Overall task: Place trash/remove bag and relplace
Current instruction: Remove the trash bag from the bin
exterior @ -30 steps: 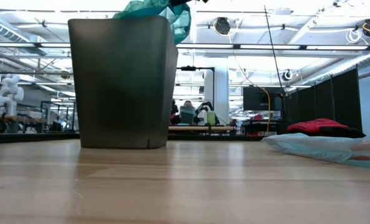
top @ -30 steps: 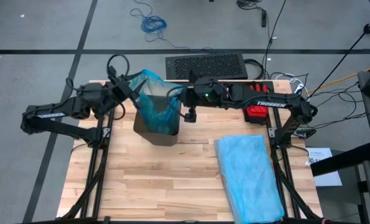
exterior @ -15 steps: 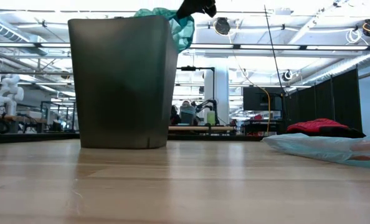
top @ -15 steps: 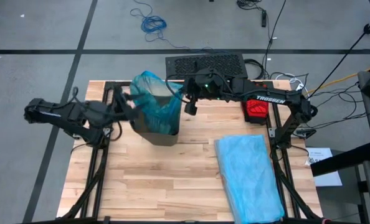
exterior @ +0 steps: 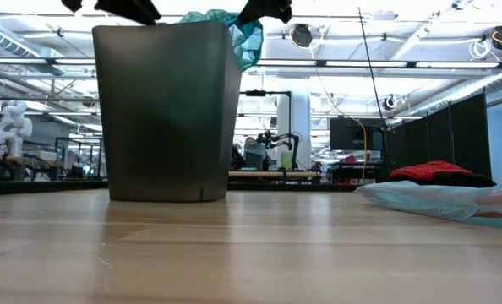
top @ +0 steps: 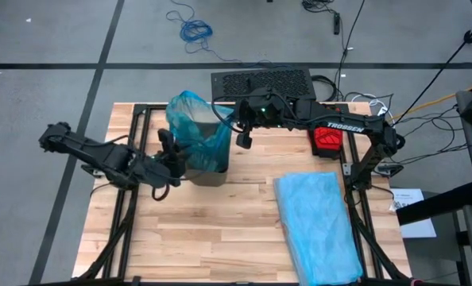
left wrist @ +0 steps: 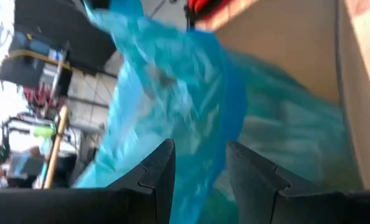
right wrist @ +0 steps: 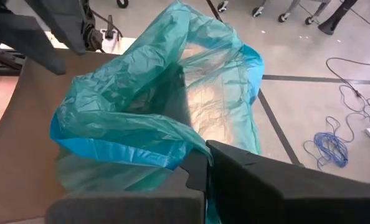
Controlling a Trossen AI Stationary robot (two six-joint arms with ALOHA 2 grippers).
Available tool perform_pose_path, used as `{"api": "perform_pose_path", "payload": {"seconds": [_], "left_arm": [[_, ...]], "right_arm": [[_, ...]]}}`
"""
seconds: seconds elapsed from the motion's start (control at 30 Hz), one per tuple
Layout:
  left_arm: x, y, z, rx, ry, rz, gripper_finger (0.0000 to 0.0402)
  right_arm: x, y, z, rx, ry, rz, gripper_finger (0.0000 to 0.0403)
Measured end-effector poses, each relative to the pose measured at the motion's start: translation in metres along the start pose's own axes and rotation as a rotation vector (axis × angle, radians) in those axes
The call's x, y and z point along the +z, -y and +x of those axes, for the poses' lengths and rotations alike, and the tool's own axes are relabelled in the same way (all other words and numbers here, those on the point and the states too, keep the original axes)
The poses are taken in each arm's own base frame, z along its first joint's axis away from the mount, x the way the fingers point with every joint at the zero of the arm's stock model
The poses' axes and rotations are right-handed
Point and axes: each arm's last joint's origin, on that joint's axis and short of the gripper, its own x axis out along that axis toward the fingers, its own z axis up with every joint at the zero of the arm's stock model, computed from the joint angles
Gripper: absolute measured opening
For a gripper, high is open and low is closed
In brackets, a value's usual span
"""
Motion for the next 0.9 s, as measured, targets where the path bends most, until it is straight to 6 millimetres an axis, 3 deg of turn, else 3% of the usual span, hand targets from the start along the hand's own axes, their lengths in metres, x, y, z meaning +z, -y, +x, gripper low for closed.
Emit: {"api": "perform_pose_path", "payload": {"seconds": [0.3, 0.6, 0.73, 0.9], "left_arm": [[-0.006, 0.001, 0.019, -0.107, -0.104, -0.135, 0.0139], [-0.008, -0.003, 0.04, -0.08, -0.185, -0.181, 0.0136], [-0.007, -0.002, 0.039, -0.084, -0.18, -0.176, 0.0104], [-0.004, -0.006, 0.03, -0.092, -0.16, -0.167, 0.0019]], "right_arm": [[0.0, -0.001, 0.0, 0.022, 0.004, -0.007, 0.0], [0.001, -0.001, 0.0, 0.02, 0.012, -0.027, 0.0], [0.001, -0.001, 0.0, 0.021, 0.01, -0.036, 0.0], [0.001, -0.001, 0.0, 0.021, 0.01, -0.041, 0.0]]}}
